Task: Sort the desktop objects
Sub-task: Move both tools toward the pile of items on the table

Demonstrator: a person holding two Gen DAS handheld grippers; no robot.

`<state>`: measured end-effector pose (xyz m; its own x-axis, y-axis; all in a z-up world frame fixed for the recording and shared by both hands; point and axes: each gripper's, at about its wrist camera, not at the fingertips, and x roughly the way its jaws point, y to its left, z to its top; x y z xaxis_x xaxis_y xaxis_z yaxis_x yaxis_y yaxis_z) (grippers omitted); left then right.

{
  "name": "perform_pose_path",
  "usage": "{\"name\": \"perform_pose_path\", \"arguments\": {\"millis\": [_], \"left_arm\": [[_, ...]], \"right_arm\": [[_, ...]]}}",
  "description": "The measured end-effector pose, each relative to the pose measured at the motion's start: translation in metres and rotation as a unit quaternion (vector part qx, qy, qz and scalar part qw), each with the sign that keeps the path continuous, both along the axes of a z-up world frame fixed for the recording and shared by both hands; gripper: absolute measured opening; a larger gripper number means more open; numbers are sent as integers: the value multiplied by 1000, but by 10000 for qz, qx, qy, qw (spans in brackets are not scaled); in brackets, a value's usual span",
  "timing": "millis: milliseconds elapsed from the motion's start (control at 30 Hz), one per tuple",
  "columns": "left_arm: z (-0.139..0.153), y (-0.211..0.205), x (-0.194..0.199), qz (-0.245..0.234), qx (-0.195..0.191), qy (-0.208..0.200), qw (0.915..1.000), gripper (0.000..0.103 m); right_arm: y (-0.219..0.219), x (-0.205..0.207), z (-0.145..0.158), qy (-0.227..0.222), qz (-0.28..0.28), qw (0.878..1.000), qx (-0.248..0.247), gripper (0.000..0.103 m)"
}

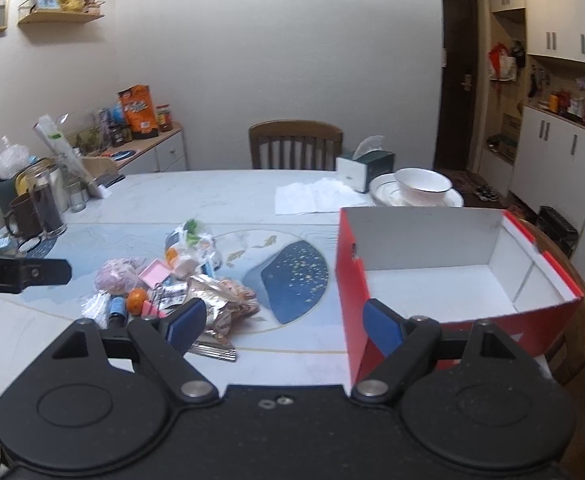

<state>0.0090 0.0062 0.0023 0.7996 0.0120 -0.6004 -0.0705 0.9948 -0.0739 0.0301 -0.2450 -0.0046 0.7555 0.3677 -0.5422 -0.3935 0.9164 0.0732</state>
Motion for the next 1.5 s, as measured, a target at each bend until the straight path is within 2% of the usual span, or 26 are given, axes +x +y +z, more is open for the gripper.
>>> {"name": "perform_pose_path", "arguments": {"millis": [167, 333, 567, 767, 1200, 1500], "left_arm": [[-19, 12, 10, -35, 276, 114, 9995, 103], [-42, 25, 25, -168, 436, 321, 9984, 103], [-61, 51, 47, -164, 489, 592, 9969, 103], [-74, 68, 64, -198, 523, 818, 9951, 103], [-99, 97, 96, -87, 258, 1342, 9906, 102], [-110, 104, 105, -268, 64, 1540, 9877, 96]], "right_arm": [[13, 6, -5, 61, 176, 9998, -52, 85], [27, 18, -15, 158, 104, 9997, -161, 85], [56, 40, -33, 504, 85, 9983, -273, 85], [83, 58, -40, 535, 87, 9979, -366, 85], [126, 91, -65, 898, 108, 9941, -597, 85], [136, 111, -75, 1395, -81, 9896, -332, 84]]}}
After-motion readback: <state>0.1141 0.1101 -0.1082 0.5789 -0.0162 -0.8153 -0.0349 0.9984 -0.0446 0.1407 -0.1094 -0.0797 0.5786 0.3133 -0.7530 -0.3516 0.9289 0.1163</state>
